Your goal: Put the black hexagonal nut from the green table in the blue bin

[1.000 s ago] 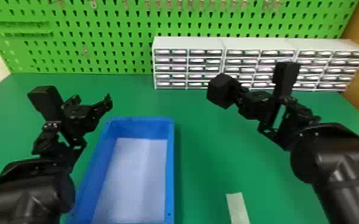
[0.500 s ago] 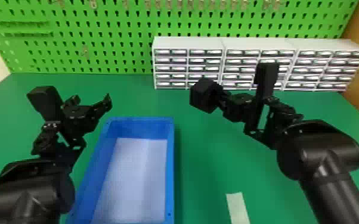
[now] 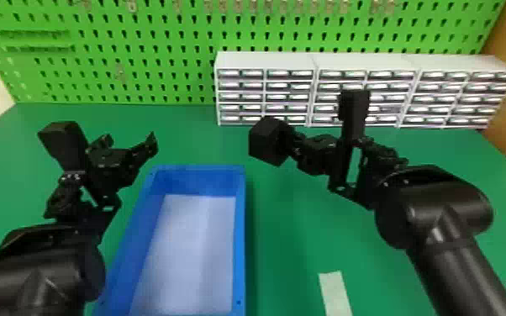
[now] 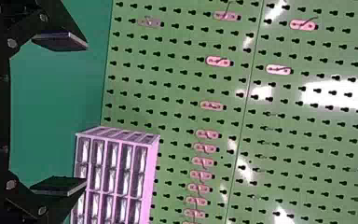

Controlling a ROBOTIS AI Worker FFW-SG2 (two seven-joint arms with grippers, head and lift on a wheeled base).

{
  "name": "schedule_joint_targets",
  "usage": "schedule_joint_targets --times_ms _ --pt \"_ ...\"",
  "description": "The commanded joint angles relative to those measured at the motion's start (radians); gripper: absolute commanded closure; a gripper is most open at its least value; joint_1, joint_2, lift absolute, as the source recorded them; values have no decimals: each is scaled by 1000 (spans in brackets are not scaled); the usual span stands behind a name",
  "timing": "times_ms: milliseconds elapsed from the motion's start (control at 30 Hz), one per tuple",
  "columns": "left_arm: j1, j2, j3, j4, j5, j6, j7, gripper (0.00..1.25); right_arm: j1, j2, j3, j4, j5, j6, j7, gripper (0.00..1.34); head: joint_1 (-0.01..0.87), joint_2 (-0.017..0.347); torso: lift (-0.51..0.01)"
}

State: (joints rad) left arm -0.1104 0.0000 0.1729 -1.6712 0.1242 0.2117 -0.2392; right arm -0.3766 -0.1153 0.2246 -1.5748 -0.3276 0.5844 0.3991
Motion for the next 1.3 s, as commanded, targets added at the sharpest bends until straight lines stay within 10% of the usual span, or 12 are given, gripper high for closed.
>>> schedule_joint_targets --times_ms 0,1267 --pt "0 -3 0 -1 0 0 0 245 -11 11 16 16 -7 17 14 1056 686 51 -97" --pt "-5 -3 7 1 0 0 0 245 -110 32 240 197 -87 34 81 1056 686 51 -97"
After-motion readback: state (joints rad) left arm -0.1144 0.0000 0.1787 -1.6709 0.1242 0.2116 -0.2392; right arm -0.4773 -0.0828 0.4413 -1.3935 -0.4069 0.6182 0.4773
